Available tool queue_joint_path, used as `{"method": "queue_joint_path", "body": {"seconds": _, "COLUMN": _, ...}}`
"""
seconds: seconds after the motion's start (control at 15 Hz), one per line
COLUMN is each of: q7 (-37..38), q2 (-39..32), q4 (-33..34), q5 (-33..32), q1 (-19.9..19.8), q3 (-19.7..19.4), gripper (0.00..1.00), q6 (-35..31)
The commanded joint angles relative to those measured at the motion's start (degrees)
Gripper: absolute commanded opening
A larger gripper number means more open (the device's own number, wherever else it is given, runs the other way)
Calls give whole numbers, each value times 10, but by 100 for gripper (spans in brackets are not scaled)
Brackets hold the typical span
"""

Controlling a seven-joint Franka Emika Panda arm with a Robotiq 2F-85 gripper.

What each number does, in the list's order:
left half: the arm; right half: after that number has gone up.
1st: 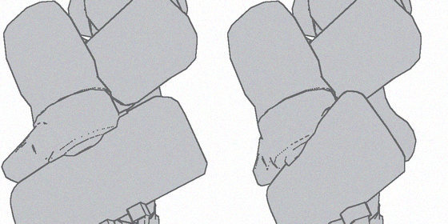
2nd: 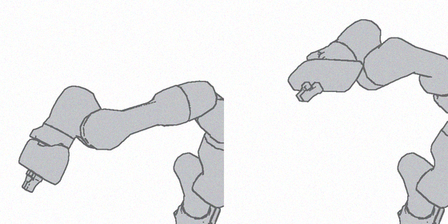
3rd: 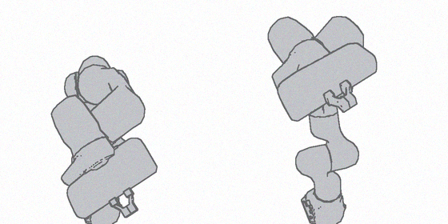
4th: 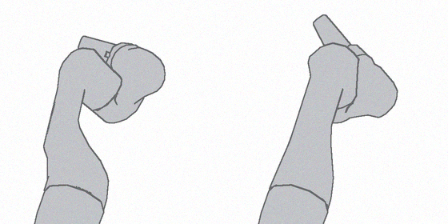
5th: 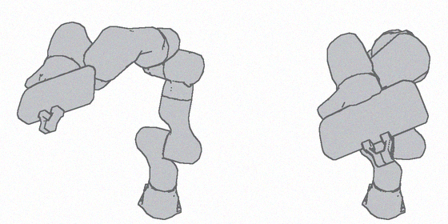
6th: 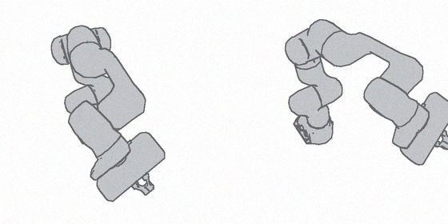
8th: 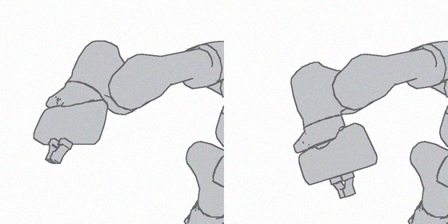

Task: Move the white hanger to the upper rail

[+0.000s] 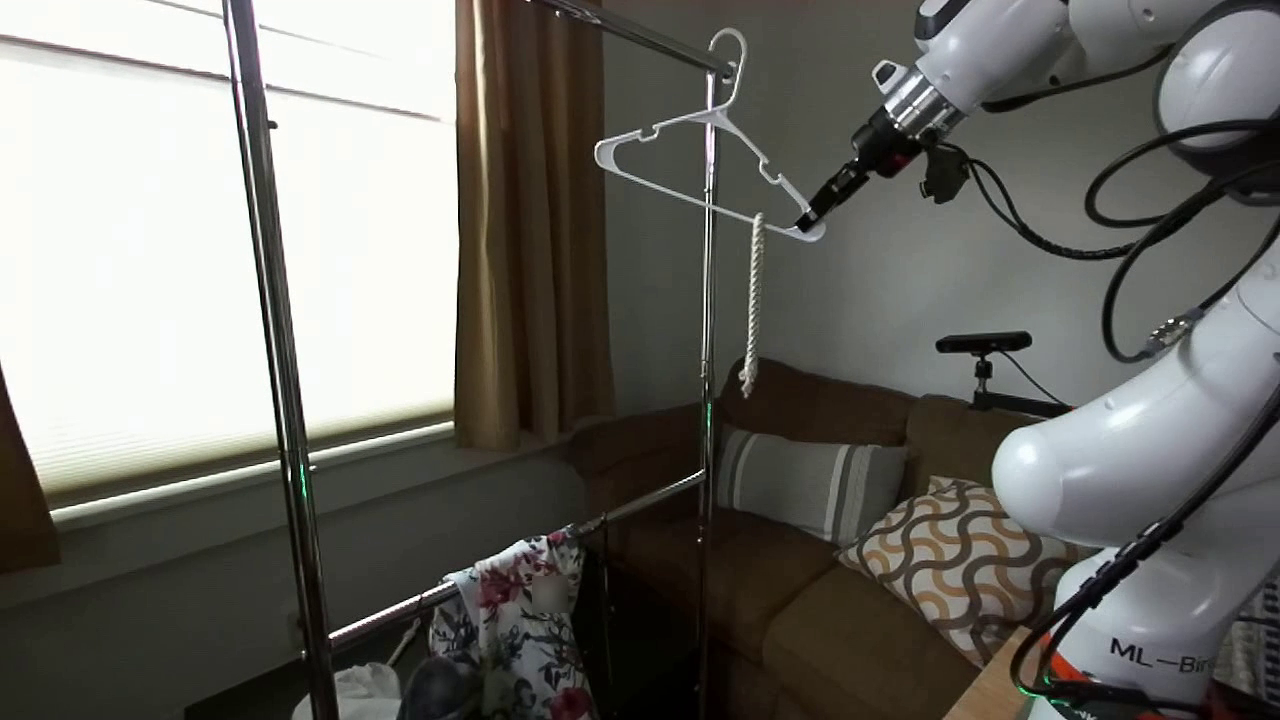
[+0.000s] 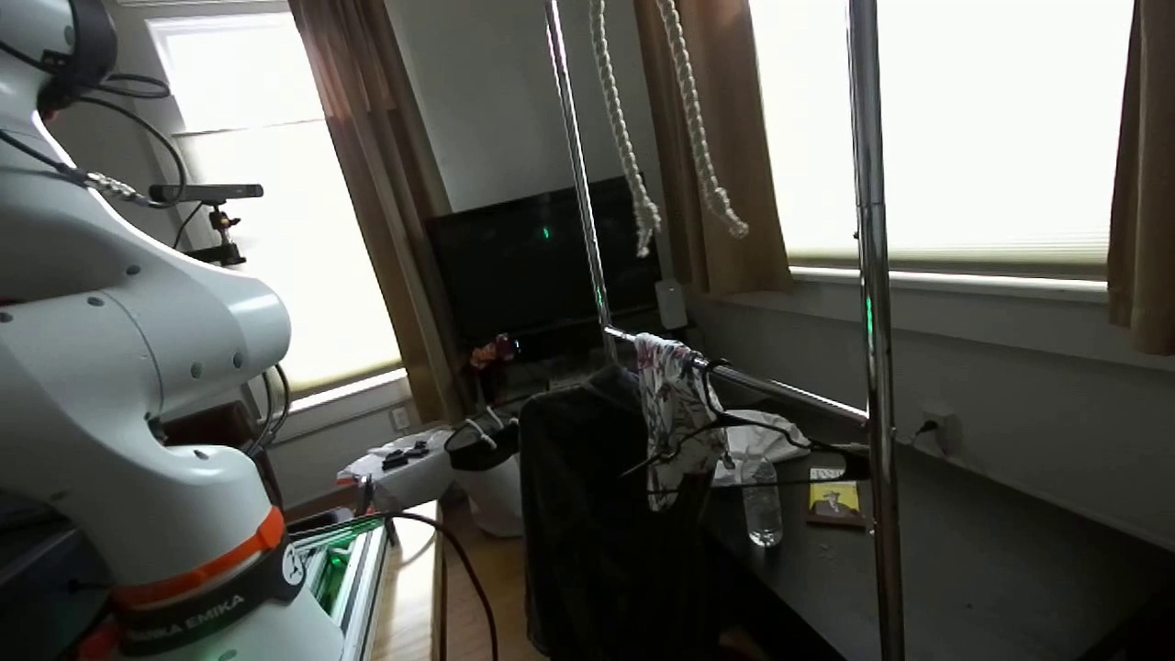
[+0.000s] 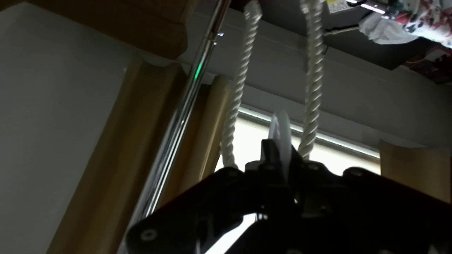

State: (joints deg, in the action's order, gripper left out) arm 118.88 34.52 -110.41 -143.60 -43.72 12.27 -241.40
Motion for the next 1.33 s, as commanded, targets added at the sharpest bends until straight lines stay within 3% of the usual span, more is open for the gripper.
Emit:
{"method": "queue_joint_path", "body": {"seconds": 0.0, "q7": -12, "q2": 6, "q4": 74, "q5": -3, "q1": -101, "q3": 58, "gripper": 2, "q6": -16}}
{"method": "queue_joint_path", "body": {"seconds": 0.27, "q7": -44, "q2": 12, "q4": 137, "q5": -3, "q1": -164, "q3": 116, "gripper": 2, "q6": -16}}
{"method": "queue_joint_path", "body": {"seconds": 0.4, "q7": -38, "q2": 4, "q4": 174, "q5": -3, "q1": -160, "q3": 125, "gripper": 2, "q6": -16}}
{"method": "queue_joint_path", "body": {"seconds": 0.47, "q7": -36, "q2": 6, "q4": 134, "q5": -4, "q1": -137, "q3": 110, "gripper": 7, "q6": 2}}
{"method": "queue_joint_path", "body": {"seconds": 0.73, "q7": -36, "q2": 6, "q4": 163, "q5": -3, "q1": -143, "q3": 120, "gripper": 7, "q6": 1}}
{"method": "queue_joint_path", "body": {"seconds": 0.8, "q7": -36, "q2": 5, "q4": 163, "q5": -3, "q1": -144, "q3": 120, "gripper": 2, "q6": 1}}
{"method": "queue_joint_path", "body": {"seconds": 0.87, "q7": -61, "q2": -7, "q4": 181, "q5": -3, "q1": -165, "q3": 139, "gripper": 2, "q6": -32}}
{"method": "queue_joint_path", "body": {"seconds": 0.93, "q7": -88, "q2": -8, "q4": 148, "q5": -3, "q1": -162, "q3": 150, "gripper": 2, "q6": -1}}
{"method": "queue_joint_path", "body": {"seconds": 1.27, "q7": -152, "q2": -54, "q4": 156, "q5": 0, "q1": -241, "q3": 260, "gripper": 2, "q6": -16}}
